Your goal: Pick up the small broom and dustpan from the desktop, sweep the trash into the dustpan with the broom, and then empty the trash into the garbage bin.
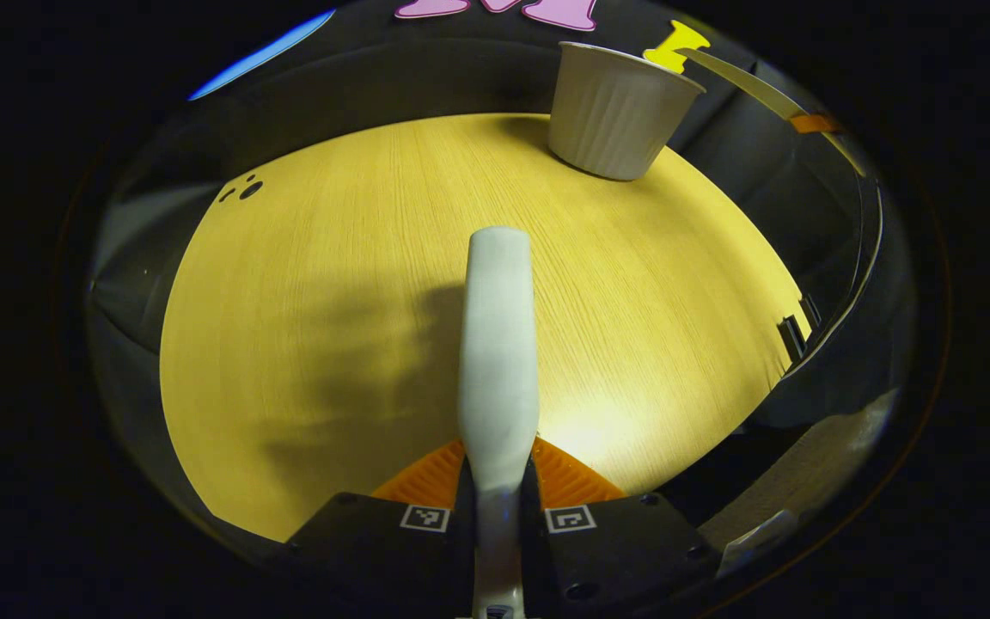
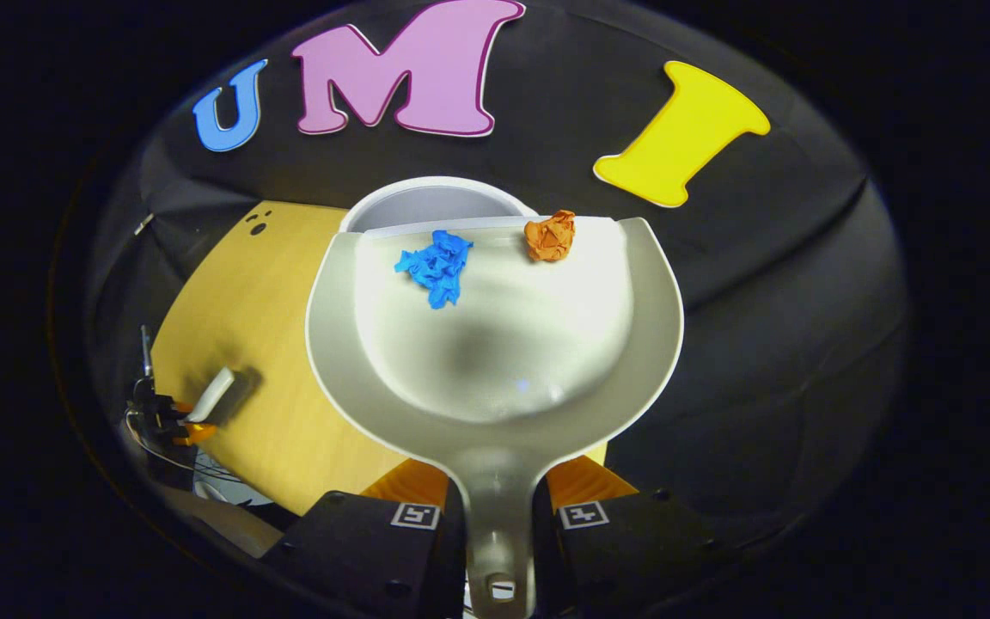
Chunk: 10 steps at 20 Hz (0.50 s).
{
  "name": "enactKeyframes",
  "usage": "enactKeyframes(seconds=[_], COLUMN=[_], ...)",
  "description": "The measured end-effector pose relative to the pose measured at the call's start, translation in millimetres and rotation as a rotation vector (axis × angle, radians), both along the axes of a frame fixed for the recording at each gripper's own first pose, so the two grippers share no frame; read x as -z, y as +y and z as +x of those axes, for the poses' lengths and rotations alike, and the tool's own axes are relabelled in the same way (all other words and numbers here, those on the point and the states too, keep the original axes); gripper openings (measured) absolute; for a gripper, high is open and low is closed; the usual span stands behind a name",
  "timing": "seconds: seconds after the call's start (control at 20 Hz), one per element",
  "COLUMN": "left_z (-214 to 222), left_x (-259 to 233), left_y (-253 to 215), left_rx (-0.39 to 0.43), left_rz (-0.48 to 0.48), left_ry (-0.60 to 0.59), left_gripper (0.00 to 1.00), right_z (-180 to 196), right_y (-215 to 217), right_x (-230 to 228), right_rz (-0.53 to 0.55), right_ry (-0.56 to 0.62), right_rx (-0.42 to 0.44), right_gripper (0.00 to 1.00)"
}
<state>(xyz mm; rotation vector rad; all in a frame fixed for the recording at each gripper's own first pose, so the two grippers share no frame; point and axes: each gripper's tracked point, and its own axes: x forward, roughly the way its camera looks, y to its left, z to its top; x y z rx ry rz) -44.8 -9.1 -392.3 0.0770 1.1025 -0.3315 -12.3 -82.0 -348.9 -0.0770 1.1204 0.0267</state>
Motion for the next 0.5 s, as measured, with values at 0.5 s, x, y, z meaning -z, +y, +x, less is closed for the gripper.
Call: enactKeyframes(seconds=[0.5], left_z=[-10], left_x=[4], left_y=[-1], left_rx=[-0.048], left_rz=[-0.029], left_ry=[0.020], left_gripper=[0.26], right_z=[74], right_y=[-32], right_x=[12], right_rz=[-0.213], right_ry=[0.180], right_rx=[-0.185], right_gripper=[0.35])
